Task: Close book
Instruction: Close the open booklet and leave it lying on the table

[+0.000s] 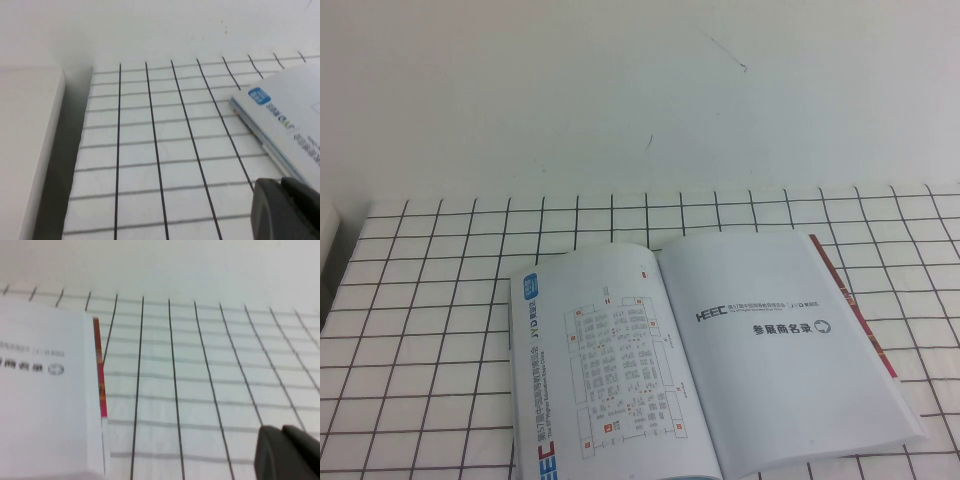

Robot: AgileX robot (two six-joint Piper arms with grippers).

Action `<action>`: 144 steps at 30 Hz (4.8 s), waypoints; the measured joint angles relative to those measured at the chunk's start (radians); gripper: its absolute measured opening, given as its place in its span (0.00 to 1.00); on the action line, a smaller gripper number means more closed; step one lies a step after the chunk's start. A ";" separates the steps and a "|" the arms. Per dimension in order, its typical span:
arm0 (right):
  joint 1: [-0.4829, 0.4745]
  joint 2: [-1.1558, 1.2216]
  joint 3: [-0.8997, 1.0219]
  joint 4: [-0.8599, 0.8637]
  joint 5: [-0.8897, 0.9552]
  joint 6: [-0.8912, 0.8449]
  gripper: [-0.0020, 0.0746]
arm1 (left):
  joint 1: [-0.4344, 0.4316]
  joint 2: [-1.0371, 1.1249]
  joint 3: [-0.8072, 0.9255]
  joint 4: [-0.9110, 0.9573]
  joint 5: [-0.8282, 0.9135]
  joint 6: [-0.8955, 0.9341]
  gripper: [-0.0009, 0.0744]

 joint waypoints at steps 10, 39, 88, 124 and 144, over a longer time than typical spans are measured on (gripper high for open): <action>0.000 0.000 0.000 -0.003 -0.551 0.000 0.02 | 0.000 0.000 0.002 0.004 -0.449 -0.002 0.01; 0.000 0.000 -0.042 0.286 -0.699 -0.025 0.02 | 0.000 0.000 -0.029 0.077 -0.598 -0.053 0.01; 0.160 1.822 -0.841 0.992 0.106 -1.169 0.02 | 0.000 1.483 -0.649 -1.081 0.181 0.844 0.01; 0.160 1.856 -0.858 1.029 0.110 -1.190 0.02 | -0.287 1.753 -0.818 -1.143 -0.009 0.814 0.01; 0.160 1.829 -0.858 1.042 0.092 -1.190 0.02 | -0.402 1.723 -1.060 -1.487 0.413 1.264 0.01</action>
